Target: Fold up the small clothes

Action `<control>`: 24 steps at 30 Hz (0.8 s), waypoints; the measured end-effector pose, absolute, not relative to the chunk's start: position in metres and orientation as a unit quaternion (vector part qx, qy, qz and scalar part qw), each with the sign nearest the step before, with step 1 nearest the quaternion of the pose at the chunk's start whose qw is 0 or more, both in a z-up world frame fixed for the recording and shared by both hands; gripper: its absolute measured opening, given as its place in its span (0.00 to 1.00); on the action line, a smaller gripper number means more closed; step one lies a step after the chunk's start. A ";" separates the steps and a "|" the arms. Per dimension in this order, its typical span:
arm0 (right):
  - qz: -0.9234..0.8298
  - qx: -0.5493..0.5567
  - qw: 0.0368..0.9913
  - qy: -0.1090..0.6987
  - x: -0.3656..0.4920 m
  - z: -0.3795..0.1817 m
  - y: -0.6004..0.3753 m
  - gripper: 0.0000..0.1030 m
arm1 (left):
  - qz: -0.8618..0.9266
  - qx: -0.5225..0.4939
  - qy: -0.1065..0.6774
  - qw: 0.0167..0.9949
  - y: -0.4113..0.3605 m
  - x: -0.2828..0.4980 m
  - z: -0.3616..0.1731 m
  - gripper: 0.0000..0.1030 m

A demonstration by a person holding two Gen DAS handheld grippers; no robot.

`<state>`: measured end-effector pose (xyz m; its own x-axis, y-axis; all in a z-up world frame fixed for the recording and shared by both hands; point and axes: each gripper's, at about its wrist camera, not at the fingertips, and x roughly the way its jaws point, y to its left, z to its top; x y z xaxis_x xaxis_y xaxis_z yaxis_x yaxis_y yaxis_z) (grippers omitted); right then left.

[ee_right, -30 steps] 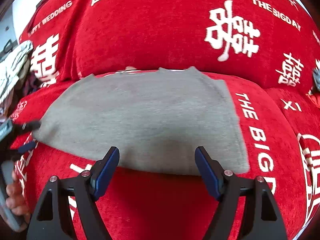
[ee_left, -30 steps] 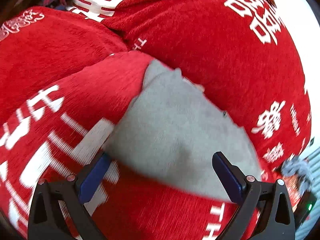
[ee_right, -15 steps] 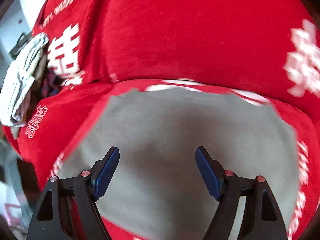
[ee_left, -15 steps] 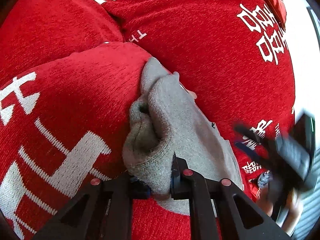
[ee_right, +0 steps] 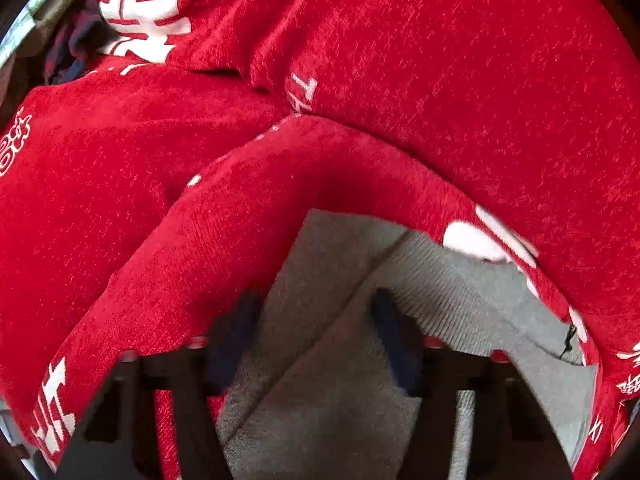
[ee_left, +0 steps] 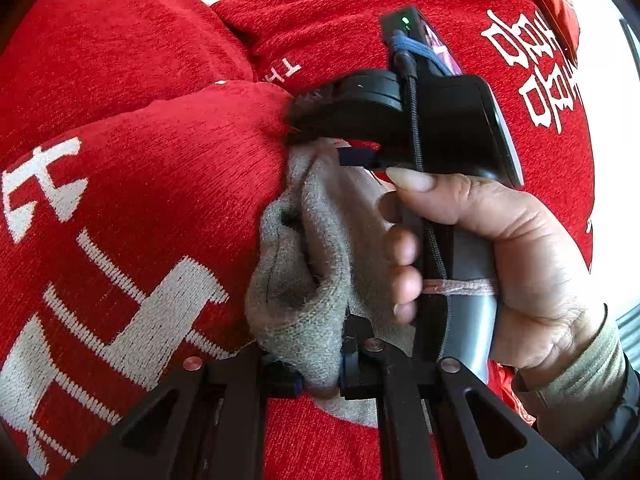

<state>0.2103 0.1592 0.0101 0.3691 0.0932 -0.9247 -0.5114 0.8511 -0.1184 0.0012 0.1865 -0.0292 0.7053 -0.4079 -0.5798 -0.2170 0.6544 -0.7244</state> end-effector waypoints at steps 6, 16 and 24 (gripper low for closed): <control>0.225 -0.052 0.813 0.535 0.220 0.026 0.102 0.19 | -0.032 -0.308 0.365 0.878 0.157 -0.005 -0.001 0.09; 0.278 0.073 0.807 0.516 0.226 0.049 0.038 0.18 | -0.032 -0.277 0.352 0.894 0.148 -0.009 0.014 0.09; 0.306 0.166 0.794 0.498 0.222 0.060 0.000 0.17 | -0.033 -0.241 0.344 0.907 0.132 -0.015 0.020 0.09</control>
